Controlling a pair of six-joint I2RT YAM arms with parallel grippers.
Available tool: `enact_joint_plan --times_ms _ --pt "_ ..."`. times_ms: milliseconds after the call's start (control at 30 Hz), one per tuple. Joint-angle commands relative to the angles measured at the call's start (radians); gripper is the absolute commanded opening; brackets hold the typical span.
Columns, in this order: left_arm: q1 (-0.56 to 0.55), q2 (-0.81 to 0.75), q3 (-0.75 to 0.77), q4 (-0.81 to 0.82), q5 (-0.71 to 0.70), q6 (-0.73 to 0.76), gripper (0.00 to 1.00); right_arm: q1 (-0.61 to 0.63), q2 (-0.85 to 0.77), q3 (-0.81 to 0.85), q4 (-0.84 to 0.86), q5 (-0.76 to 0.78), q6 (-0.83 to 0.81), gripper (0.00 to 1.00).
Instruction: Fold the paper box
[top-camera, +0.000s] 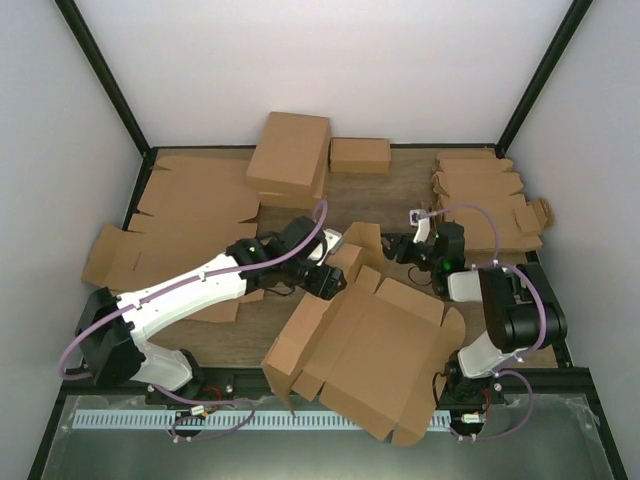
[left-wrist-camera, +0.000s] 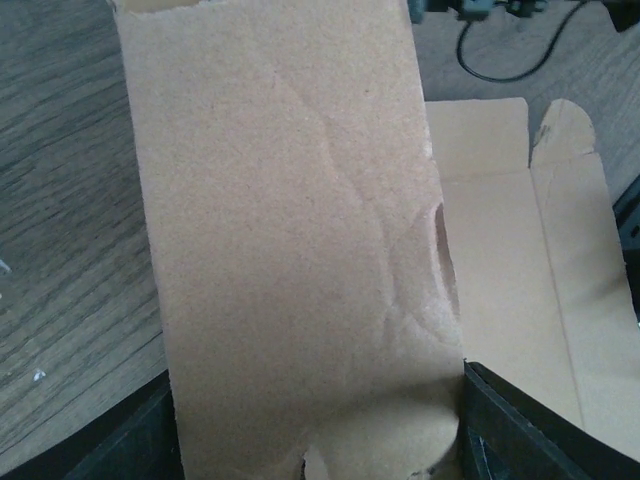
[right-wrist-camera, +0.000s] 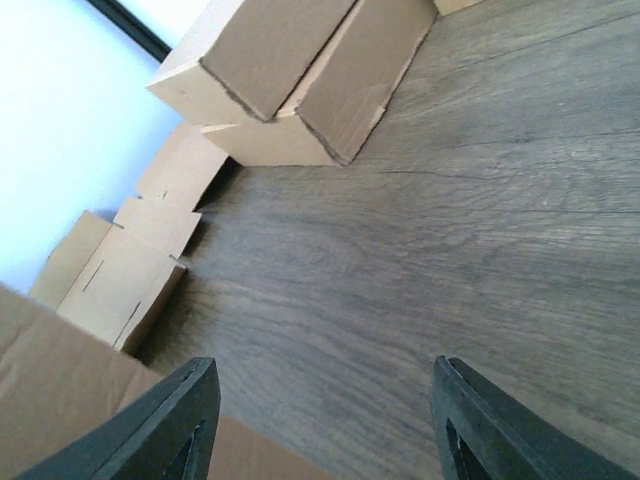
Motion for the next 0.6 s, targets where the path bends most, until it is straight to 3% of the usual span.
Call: enact_joint_plan --times_ms 0,233,567 --pt "0.016 -0.032 -0.031 0.027 -0.043 -0.039 0.69 0.012 -0.061 -0.064 0.126 -0.037 -0.052 0.60" --pt "0.052 -0.074 -0.092 0.079 0.016 -0.019 0.68 0.012 -0.098 -0.147 0.339 -0.129 -0.018 0.60" --pt "0.085 -0.108 -0.133 0.133 0.098 0.021 0.67 0.051 -0.120 -0.152 0.288 -0.173 -0.075 0.58"
